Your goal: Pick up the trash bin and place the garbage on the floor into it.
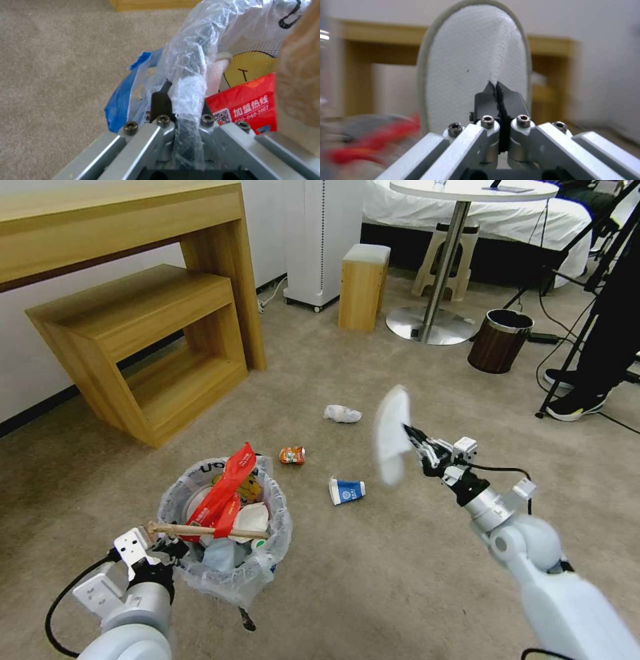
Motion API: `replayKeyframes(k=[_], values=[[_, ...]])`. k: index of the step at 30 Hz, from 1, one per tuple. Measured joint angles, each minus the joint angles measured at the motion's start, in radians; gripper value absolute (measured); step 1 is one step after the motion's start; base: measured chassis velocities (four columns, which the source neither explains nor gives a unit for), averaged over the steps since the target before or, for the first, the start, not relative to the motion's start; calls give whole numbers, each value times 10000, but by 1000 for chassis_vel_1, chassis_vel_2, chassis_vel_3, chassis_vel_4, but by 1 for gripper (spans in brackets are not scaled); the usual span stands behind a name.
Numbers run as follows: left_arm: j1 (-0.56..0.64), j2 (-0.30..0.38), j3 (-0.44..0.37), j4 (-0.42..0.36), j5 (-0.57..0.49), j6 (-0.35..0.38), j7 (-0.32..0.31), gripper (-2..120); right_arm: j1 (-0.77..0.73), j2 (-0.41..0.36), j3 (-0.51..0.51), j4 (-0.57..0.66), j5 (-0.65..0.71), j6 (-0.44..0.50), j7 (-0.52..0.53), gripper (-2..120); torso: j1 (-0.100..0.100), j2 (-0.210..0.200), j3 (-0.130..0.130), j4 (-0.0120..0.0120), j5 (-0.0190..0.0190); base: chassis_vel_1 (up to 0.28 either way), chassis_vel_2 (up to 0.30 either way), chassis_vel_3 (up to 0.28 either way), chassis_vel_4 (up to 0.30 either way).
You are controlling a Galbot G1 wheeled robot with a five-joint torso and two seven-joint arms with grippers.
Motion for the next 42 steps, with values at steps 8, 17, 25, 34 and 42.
replayKeyframes(k=[8,17,25,34,42], values=[[20,-151,387,32,313,1,30,1,1950,815,-2152,-1050,1575,133,-1677,0,0,0,2,1,1,0,0,0,0],[27,-190,340,-34,362,0,50,1,3866,2331,-4380,-2358,2102,-362,-3126,0,0,0,2,2,-3,0,0,0,0],[29,-188,235,-59,338,1,49,1,4431,2625,-5370,-3405,2327,-1650,-5604,0,0,0,2,-2,-2,0,0,0,0],[-10,-209,249,-80,341,7,47,1,4981,2799,-5692,-4617,1970,-2260,-6752,0,0,-1,1,-1,-1,0,0,0,0],[-22,-141,81,-80,256,6,46,1,5671,3367,-5838,-5497,1932,-2062,-6720,0,0,0,1,1,-1,0,0,0,0]])
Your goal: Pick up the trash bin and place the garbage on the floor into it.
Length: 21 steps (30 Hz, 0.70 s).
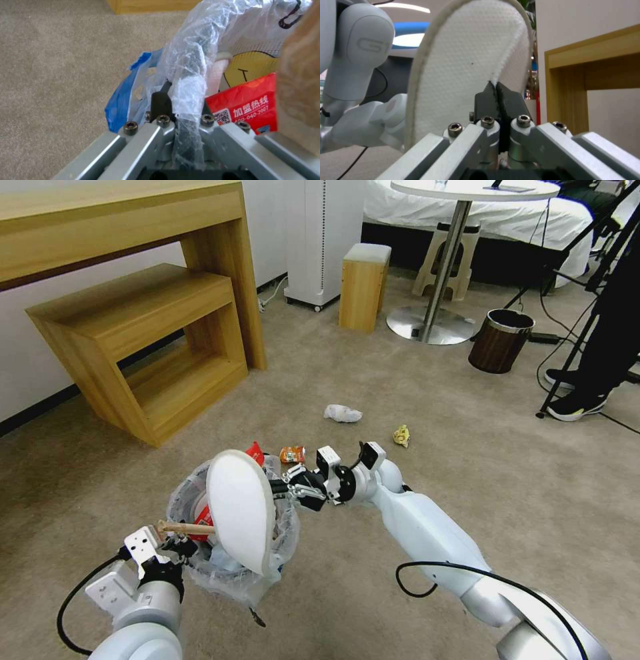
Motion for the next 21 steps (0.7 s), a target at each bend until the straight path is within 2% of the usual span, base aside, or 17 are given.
replayKeyframes(k=[7,21], values=[[-10,5,-12,17,-22,-22,3,1,287,177,-11,-73,37,33,41,0,0,0,0,-1,0,0,0,0,0],[21,53,-3,-28,-15,-29,12,1,298,357,-39,-1034,-382,287,77,0,0,0,0,-1,1,0,0,0,0]])
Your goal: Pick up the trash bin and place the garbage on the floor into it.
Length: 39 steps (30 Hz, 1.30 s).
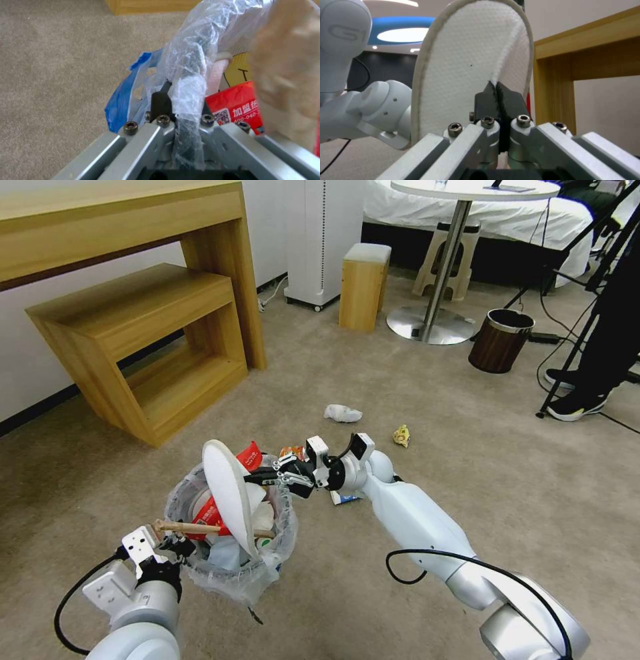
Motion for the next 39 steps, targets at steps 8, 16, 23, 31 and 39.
replayKeyframes(k=[8,16,23,31,39], values=[[52,-3,-21,-33,11,-2,1,1,173,159,138,-506,-486,185,9,0,0,0,0,1,-1,0,0,0,0],[63,-30,-21,-38,39,-23,3,1,151,217,241,-761,-1237,400,421,28,0,0,0,0,0,0,0,0,0],[46,-53,-9,-21,62,-30,6,1,-78,-7,143,322,-1548,517,2472,57,0,1,0,0,0,0,0,0,0],[34,-31,-28,-10,62,-38,11,1,-344,-480,170,1993,-1257,693,4783,86,0,0,0,1,1,0,0,0,0],[28,67,-152,-70,-9,-21,-5,1,-1109,-1348,1569,3932,-433,819,7224,100,0,0,0,0,3,0,0,0,0]])
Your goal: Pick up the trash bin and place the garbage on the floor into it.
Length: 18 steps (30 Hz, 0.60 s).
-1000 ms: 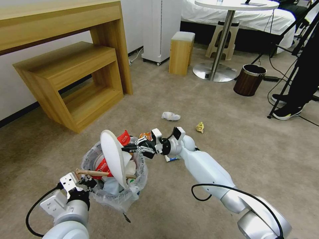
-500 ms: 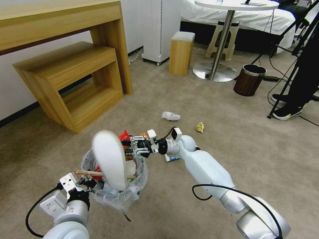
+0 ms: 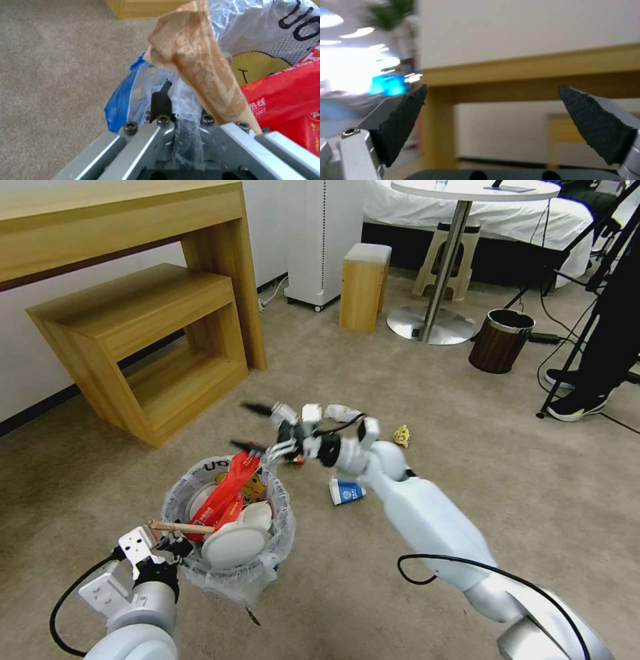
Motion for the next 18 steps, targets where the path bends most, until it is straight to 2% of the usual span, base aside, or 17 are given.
replayKeyframes(k=[1,4,5,7,8,10,12,14,16,17,18], values=[[0,0,0,0,0,0,0,1,0,0,0,0,0,0,0,100,0,0,0,0,0,0,0,0,0],[-45,43,-29,-14,-56,58,-43,1,-943,-671,1354,976,-373,390,1076,100,0,0,0,2,-1,0,0,0,0],[-45,43,-29,-14,-56,58,-43,1,-943,-671,1354,976,-373,390,1076,100,0,0,0,2,-1,0,0,0,0],[-94,90,-81,-2,-90,93,-56,1,-1804,-1112,2247,1552,-767,854,1768,100,0,0,0,-3,1,0,0,0,0],[-94,90,-81,-2,-90,93,-56,1,-1804,-1112,2247,1552,-767,854,1768,100,0,0,0,-3,1,0,0,0,0],[-146,204,-195,115,-167,116,-69,1,-3183,-1504,3669,2321,-1580,1175,2586,100,0,0,-1,-5,5,0,0,0,0],[-146,221,-212,134,-167,117,-76,1,-3394,-1553,3916,2435,-1731,1216,2740,100,0,1,-1,-7,2,0,0,0,0],[-78,331,-285,193,-115,141,-155,1,-4547,-1821,5006,3015,-2469,1390,4088,100,0,0,-1,-1,1,0,0,0,0],[1,401,-285,163,-113,204,-274,1,-5393,-1964,5633,3295,-2903,1609,5211,100,0,1,-2,0,-1,0,0,0,0],[1,401,-285,163,-113,204,-274,1,-5393,-1964,5633,3295,-2903,1609,5211,100,0,1,-2,0,-1,0,0,0,0],[19,437,-284,125,-124,227,-354,1,-5827,-1993,5873,3380,-3072,1789,5677,100,-1,0,-1,0,-1,0,0,0,0]])
